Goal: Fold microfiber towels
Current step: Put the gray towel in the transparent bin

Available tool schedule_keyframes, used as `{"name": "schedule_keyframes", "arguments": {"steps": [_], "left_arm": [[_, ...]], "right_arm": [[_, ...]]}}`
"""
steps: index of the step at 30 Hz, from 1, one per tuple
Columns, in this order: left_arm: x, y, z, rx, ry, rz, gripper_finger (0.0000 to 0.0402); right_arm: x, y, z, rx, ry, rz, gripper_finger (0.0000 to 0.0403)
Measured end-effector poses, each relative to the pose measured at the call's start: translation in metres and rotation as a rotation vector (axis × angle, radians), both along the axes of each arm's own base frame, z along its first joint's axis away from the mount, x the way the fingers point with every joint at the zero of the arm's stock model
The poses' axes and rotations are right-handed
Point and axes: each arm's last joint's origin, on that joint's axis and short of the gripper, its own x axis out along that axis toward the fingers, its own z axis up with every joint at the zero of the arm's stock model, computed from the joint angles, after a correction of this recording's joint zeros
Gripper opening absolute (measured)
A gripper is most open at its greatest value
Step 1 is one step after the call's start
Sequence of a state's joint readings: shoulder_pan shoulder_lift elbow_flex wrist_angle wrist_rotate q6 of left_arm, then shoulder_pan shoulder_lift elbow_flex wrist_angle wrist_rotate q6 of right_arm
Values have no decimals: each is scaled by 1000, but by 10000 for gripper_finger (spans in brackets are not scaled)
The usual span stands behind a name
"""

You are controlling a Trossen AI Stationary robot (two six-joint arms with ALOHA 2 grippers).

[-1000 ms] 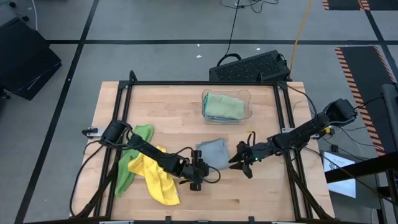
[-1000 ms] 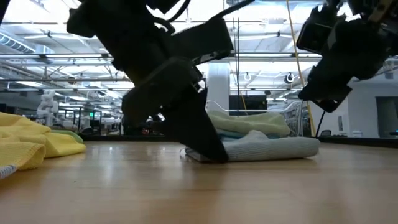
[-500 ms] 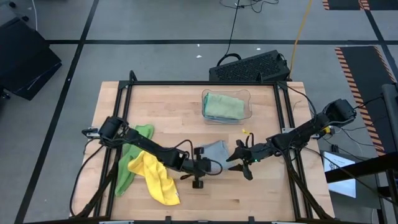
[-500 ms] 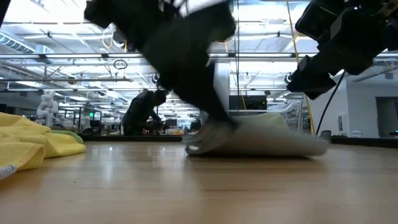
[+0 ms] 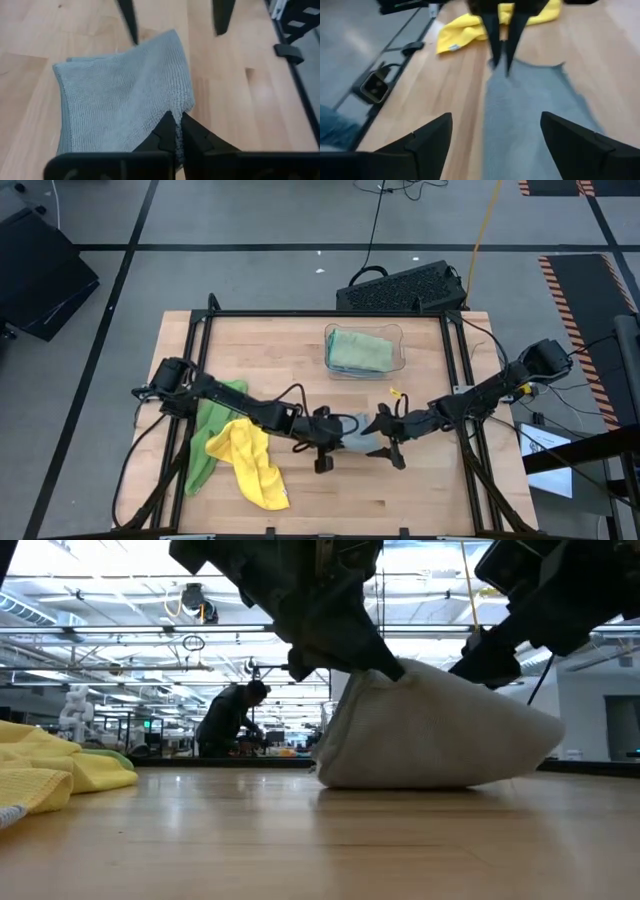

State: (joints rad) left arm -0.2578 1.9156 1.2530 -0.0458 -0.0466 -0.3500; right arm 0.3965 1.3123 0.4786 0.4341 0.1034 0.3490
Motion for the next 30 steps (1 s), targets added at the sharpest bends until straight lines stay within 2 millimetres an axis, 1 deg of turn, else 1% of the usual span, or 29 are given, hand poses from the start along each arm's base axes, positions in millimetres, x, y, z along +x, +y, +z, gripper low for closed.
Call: {"name": "schedule_keyframes", "arguments": {"steps": [2,5,9,11,14,16,18,21,23,24,25,28,30], "left_arm": [[1,3,0,-15,-3,-6,12],[4,8,2,-36,-15,-12,21],[7,15,4,-68,-38,-17,16],[8,18,5,-95,-42,-18,7],[9,21,6,-123,-48,-25,11],[9,21,6,-122,-50,-30,17],[10,22,6,-117,-56,-35,16],[11,25,7,-124,-72,-30,7],[12,28,8,-131,-79,-21,8],[13,29,8,-138,-78,-7,14],[13,30,8,-146,-69,21,24],[8,33,13,-165,-37,85,72],[3,35,24,-160,-41,131,110]], "right_arm": [[3,0,-2,-9,-1,-21,290],[7,2,-11,-19,22,-12,276],[14,7,-24,15,28,18,258],[19,8,-28,37,32,-7,250],[24,6,-30,21,36,-76,229],[26,4,-29,8,22,-105,204],[27,2,-29,5,20,-118,168],[26,0,-31,4,50,-130,99],[26,0,-31,8,51,-124,47],[26,0,-30,18,53,-109,25],[25,0,-29,28,55,-95,13],[24,-3,-19,90,82,-135,13],[22,-8,-10,105,145,-177,9]]}}
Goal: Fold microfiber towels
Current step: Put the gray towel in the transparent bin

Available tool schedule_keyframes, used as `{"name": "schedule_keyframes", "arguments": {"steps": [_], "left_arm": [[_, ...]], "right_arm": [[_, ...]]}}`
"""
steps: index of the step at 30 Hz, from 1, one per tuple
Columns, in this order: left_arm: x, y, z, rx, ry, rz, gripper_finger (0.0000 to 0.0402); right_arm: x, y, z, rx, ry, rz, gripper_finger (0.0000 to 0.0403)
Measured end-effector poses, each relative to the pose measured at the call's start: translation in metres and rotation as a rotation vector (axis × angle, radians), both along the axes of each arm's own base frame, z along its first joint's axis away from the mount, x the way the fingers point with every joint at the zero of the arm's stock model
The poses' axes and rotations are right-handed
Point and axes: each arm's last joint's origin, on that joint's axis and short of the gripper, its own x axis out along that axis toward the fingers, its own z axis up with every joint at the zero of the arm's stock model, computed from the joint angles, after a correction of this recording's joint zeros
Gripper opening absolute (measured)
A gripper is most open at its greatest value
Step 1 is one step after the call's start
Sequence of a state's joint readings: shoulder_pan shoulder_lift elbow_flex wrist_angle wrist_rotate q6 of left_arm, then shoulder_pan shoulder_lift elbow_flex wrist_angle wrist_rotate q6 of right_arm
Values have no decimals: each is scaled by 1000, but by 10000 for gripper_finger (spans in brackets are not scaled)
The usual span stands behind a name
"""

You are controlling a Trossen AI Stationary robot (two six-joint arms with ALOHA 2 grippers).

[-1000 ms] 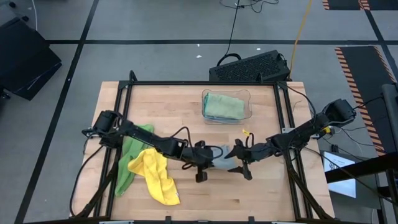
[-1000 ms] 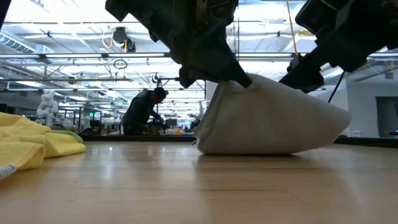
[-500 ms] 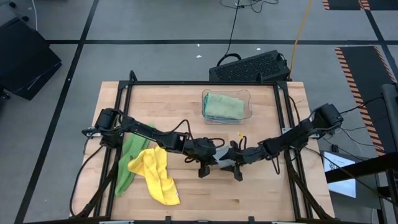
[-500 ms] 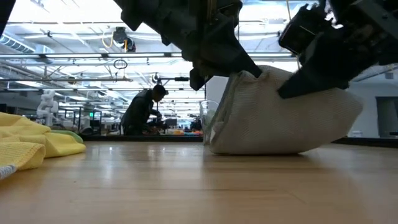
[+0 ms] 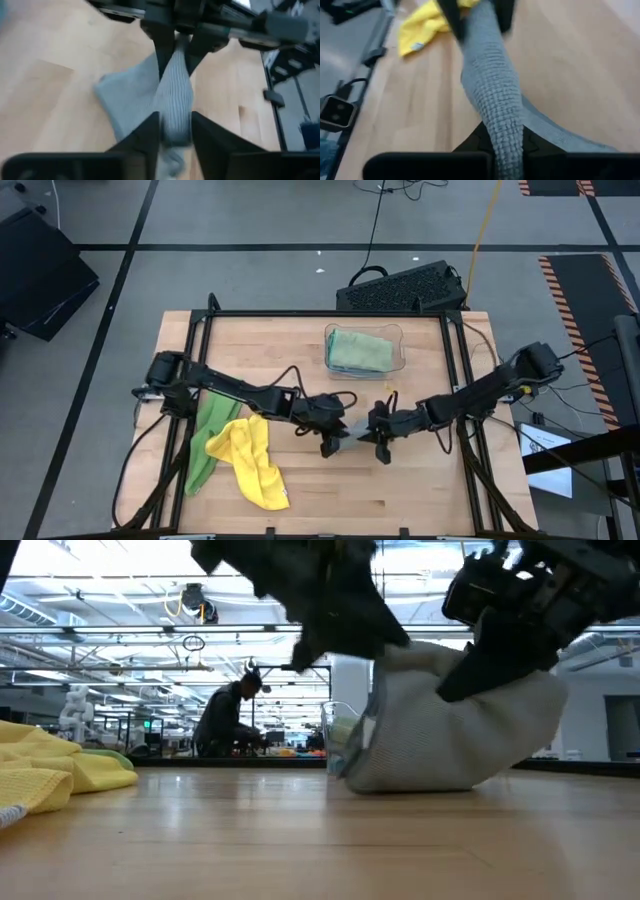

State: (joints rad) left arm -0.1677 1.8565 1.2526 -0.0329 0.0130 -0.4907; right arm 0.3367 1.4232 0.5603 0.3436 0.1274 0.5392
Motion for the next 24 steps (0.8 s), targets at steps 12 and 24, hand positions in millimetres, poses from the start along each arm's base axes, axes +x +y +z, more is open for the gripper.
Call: {"name": "schedule_keyframes", "arguments": {"steps": [12,24], "left_arm": [[-57,21,79,172,-4,171,222],[-77,32,77,136,163,269,223]], "right_arm": [[3,-70,96,-136,136,-161,3],[4,-155,147,-454,131,-238,3]]}}
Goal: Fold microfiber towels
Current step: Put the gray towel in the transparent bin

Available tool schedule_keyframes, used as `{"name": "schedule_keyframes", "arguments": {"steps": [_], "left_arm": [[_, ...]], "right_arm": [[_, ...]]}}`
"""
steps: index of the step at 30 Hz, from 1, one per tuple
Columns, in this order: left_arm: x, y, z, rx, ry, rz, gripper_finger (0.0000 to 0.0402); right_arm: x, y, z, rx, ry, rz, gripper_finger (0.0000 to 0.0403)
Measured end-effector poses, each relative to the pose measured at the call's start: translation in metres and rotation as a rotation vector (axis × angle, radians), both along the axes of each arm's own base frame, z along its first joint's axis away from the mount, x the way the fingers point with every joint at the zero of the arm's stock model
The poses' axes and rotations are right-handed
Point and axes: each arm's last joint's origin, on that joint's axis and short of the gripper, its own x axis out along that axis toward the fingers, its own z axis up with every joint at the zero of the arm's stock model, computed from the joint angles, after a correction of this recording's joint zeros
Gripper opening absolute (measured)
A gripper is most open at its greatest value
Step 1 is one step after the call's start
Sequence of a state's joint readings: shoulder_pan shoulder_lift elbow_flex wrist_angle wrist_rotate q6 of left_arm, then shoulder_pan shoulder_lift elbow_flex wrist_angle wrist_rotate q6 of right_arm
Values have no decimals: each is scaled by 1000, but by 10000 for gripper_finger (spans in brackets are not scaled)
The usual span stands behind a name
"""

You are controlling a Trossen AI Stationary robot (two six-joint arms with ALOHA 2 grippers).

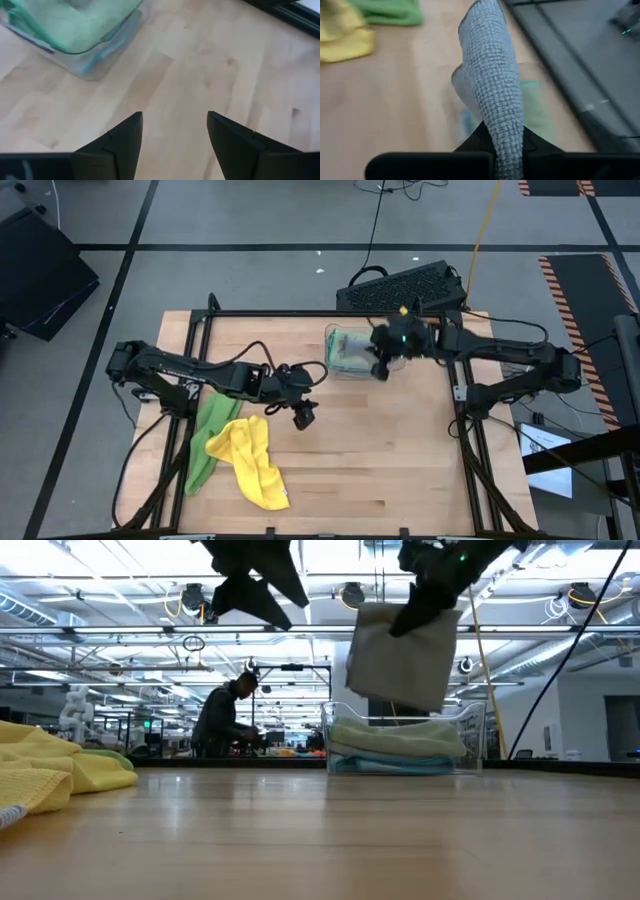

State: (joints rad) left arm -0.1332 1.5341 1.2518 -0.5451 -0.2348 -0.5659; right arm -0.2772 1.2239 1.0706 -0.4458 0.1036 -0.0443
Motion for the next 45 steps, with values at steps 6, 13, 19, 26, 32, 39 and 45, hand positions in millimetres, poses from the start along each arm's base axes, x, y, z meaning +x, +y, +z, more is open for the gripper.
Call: {"name": "schedule_keyframes", "arguments": {"steps": [6,13,19,26,32,39,45], "left_arm": [[1,12,9,2,-67,26,223],[4,59,32,301,-188,65,223],[8,113,39,501,-218,108,223],[11,164,37,623,-280,8,224],[20,186,17,457,-355,-24,223],[43,177,-3,351,-420,-98,224],[54,157,-14,302,-399,-121,223]], "right_arm": [[-6,-42,-2,-130,50,-46,2],[0,-62,-5,-261,59,-20,3],[16,-70,-33,-229,131,-4,3],[32,-71,-43,-203,76,11,3],[28,-67,-48,-96,91,17,3],[25,-62,-51,24,103,62,3],[28,-62,-57,107,86,119,4]]}}
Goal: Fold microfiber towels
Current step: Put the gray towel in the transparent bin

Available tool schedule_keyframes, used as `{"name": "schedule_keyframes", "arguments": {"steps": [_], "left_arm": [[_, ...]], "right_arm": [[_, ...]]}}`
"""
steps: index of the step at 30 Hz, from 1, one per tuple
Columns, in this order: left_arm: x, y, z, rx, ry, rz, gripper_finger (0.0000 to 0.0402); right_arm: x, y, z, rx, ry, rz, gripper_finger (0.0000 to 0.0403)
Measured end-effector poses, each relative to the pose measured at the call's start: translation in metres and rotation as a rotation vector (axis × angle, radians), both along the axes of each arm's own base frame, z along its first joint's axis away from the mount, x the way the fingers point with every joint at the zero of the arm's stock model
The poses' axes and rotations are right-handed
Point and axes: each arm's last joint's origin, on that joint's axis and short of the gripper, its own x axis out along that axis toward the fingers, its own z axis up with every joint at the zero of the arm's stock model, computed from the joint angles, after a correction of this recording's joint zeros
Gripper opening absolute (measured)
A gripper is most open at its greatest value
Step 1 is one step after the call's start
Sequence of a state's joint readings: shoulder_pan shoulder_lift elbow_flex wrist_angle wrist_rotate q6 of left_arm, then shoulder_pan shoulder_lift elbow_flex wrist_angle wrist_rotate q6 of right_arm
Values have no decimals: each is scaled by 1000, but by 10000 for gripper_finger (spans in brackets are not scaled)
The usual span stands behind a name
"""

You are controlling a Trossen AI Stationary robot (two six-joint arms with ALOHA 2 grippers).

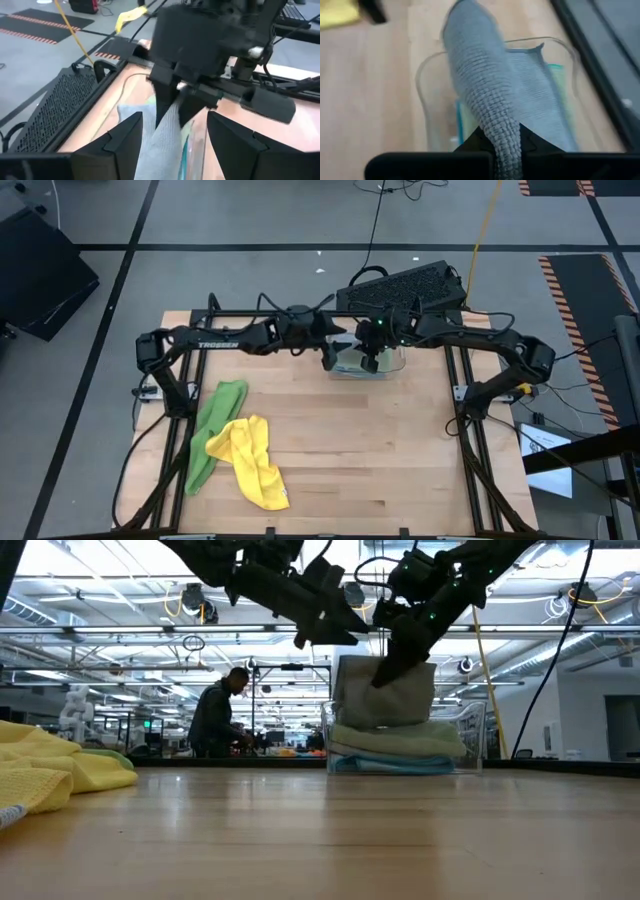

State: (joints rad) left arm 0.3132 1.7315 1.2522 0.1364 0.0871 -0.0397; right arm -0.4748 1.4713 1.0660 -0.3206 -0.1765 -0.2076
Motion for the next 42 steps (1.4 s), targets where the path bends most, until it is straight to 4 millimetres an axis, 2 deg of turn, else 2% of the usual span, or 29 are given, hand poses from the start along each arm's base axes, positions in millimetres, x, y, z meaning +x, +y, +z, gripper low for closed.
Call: {"name": "schedule_keyframes", "arguments": {"steps": [6,10,15,20,23,31,37,42], "left_arm": [[0,-4,-2,-13,27,41,223],[-3,3,-5,-44,53,86,223],[-8,15,-7,-86,54,139,223],[-9,21,-4,-97,24,161,223],[-9,21,-3,-94,11,162,223],[-6,19,-7,-82,25,142,223],[8,19,-47,-103,147,78,223],[15,22,-60,-79,138,51,222]], "right_arm": [[-8,-9,-15,191,-10,-15,4],[-18,-17,-30,320,-2,-50,4],[-28,-34,-39,467,-39,-72,4],[-31,-52,-58,673,-65,-107,4],[-30,-55,-68,772,-60,-107,4],[-17,-65,-55,777,-101,-103,4],[-15,-68,-46,749,-109,-73,4],[-17,-65,-48,743,-81,-50,4]]}}
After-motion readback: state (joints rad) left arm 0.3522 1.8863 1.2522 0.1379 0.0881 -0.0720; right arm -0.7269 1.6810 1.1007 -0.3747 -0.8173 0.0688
